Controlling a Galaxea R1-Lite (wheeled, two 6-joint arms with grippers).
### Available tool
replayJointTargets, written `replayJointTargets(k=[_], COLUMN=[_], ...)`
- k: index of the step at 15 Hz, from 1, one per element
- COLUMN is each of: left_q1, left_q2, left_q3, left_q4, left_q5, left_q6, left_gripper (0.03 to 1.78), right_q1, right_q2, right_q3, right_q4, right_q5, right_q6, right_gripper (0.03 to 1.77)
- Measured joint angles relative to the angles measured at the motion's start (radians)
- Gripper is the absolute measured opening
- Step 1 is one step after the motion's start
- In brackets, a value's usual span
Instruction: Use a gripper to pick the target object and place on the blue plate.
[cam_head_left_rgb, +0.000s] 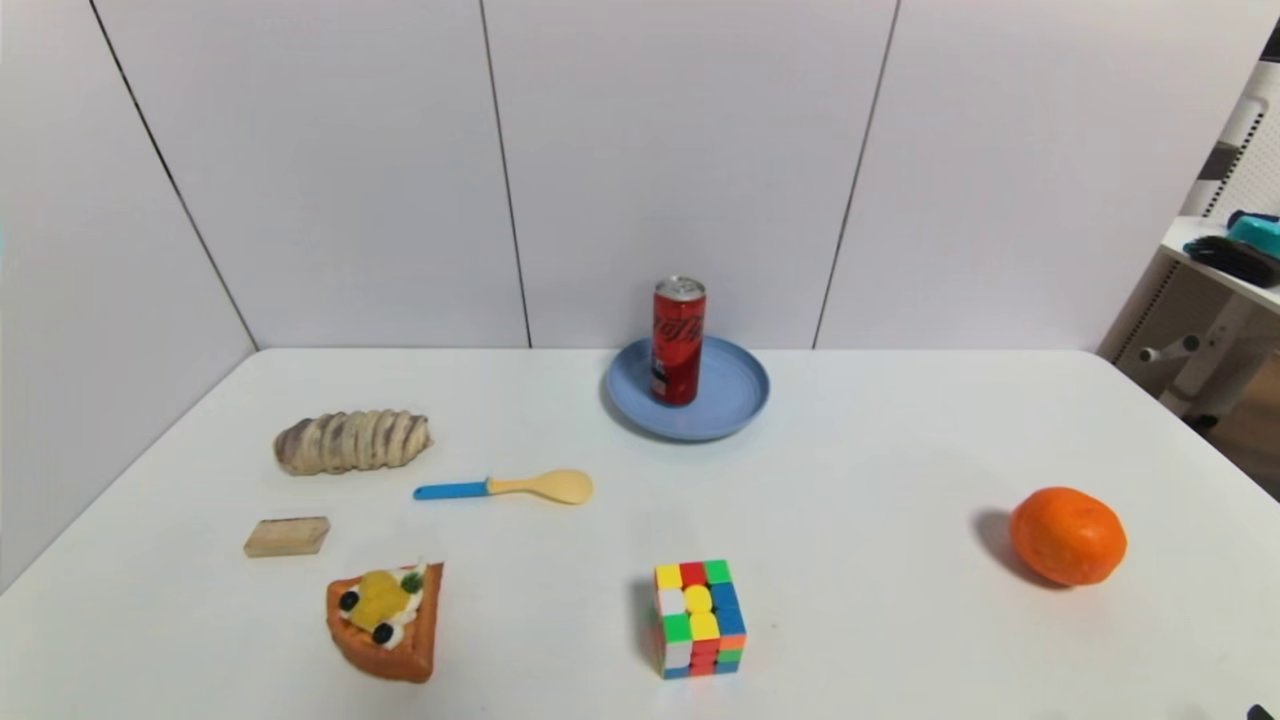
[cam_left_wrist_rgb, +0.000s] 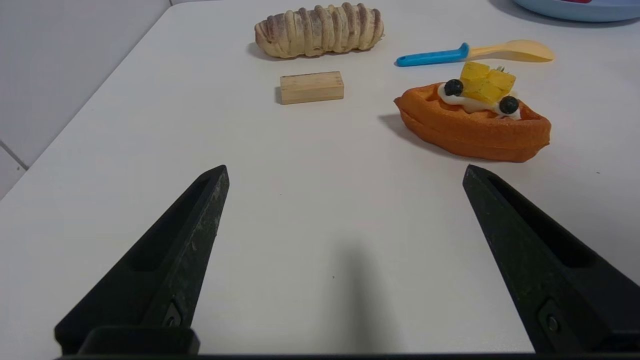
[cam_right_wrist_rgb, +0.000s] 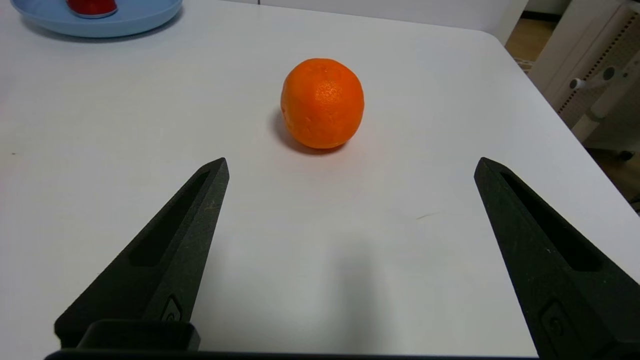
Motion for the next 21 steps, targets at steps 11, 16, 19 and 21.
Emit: replayJointTargets(k=[11,16,19,21], left_q1=[0.0,0.0,0.0,0.0], left_q2=[0.0,0.0,0.0,0.0], left_q3=[0.0,0.0,0.0,0.0], left_q4=[0.0,0.0,0.0,0.0], left_q5=[0.0,0.0,0.0,0.0], left_q6=[0.0,-0.001,-0.001,0.0], left_gripper=[1.69,1.69,1.69,1.69], right_q1=[0.027,0.028,0.028,0.028], right_q2=[-0.263,-0.267,-0.267,-0.267], right_q3=[0.0,0.0,0.0,0.0], right_q4=[0.221,0.221,0.221,0.221], right_q5=[0.022,0.022,0.018,0.015], right_q6=[0.1,0.103,0.095,0.123], right_gripper=[1.69,1.69,1.69,1.69])
